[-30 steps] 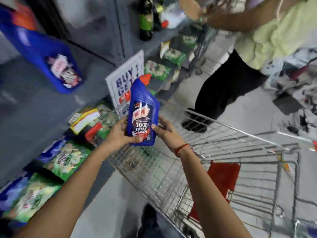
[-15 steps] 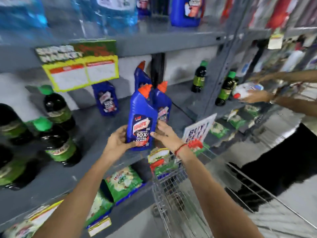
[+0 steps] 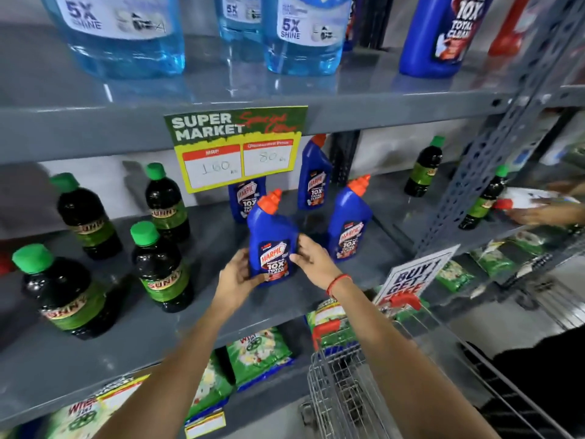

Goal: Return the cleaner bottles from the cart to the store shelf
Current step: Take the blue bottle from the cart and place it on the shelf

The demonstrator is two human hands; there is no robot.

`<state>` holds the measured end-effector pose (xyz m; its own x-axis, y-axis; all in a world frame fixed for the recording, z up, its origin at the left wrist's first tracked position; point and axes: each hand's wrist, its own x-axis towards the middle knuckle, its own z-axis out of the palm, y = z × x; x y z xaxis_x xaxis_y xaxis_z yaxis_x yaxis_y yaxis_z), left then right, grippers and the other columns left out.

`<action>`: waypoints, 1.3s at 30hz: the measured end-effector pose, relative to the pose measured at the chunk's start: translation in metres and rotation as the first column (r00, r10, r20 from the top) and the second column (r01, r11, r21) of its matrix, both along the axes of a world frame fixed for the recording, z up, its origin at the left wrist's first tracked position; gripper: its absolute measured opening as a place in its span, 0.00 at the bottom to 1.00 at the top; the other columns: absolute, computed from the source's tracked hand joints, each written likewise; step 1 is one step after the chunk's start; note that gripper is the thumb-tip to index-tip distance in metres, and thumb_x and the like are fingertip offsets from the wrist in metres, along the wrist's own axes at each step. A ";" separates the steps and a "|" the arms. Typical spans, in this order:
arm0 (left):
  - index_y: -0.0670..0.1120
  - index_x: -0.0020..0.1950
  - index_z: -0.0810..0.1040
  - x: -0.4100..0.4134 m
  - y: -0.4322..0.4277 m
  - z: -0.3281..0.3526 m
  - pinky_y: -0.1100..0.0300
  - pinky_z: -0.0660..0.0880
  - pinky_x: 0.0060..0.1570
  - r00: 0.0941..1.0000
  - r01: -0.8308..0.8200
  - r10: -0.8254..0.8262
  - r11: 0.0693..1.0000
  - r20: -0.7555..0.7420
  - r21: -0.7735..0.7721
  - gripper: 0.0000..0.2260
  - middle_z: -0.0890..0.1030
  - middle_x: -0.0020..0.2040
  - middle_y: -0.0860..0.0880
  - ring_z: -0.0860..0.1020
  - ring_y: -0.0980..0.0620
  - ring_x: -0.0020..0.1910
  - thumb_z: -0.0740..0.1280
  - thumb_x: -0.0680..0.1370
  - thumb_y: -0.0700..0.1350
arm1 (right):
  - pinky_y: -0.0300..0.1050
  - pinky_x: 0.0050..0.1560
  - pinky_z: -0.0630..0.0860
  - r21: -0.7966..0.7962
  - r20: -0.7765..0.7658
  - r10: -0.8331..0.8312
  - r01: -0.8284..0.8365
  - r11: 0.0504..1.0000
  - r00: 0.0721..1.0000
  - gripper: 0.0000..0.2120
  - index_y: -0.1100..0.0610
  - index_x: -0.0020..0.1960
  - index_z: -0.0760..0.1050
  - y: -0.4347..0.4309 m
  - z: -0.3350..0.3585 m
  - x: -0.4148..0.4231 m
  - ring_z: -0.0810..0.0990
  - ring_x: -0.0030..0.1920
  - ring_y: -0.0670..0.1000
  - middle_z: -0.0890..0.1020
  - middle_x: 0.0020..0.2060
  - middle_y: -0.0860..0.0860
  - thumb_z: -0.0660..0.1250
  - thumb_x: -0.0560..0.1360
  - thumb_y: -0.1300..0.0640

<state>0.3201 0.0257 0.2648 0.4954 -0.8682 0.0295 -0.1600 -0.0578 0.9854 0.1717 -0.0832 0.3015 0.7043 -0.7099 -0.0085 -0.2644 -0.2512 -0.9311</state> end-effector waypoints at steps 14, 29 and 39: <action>0.48 0.58 0.73 -0.003 -0.010 -0.013 0.71 0.71 0.43 0.967 -0.012 -0.037 0.982 0.251 0.190 0.30 0.81 0.48 0.55 0.78 0.60 0.46 0.80 0.60 0.48 | 0.49 0.68 0.64 -0.005 -0.002 -0.643 0.643 0.766 0.766 0.51 0.61 0.74 0.50 -0.018 -0.031 -0.055 0.63 0.70 0.58 0.60 0.70 0.60 0.78 0.61 0.55; 0.56 0.44 0.75 0.014 -0.019 -0.009 0.82 0.69 0.35 0.951 0.036 -0.126 0.953 0.284 0.302 0.17 0.80 0.35 0.67 0.77 0.71 0.36 0.79 0.61 0.47 | 0.50 0.62 0.71 -0.095 0.026 -0.696 0.695 0.713 0.717 0.49 0.57 0.70 0.57 -0.044 -0.043 -0.039 0.72 0.63 0.56 0.71 0.62 0.57 0.79 0.56 0.53; 0.53 0.49 0.75 0.014 -0.018 -0.008 0.73 0.70 0.42 0.951 0.087 -0.167 0.953 0.261 0.291 0.19 0.80 0.45 0.56 0.77 0.64 0.43 0.78 0.63 0.47 | 0.52 0.64 0.72 -0.091 0.023 -0.687 0.686 0.722 0.726 0.48 0.57 0.68 0.59 -0.047 -0.045 -0.040 0.72 0.62 0.56 0.72 0.60 0.56 0.80 0.54 0.52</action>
<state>0.3345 0.0077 0.2564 0.3866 -0.9172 -0.0958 -0.4501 -0.2784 0.8485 0.1317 -0.1300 0.2565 0.0243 -0.9971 0.0721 -0.4068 -0.0757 -0.9104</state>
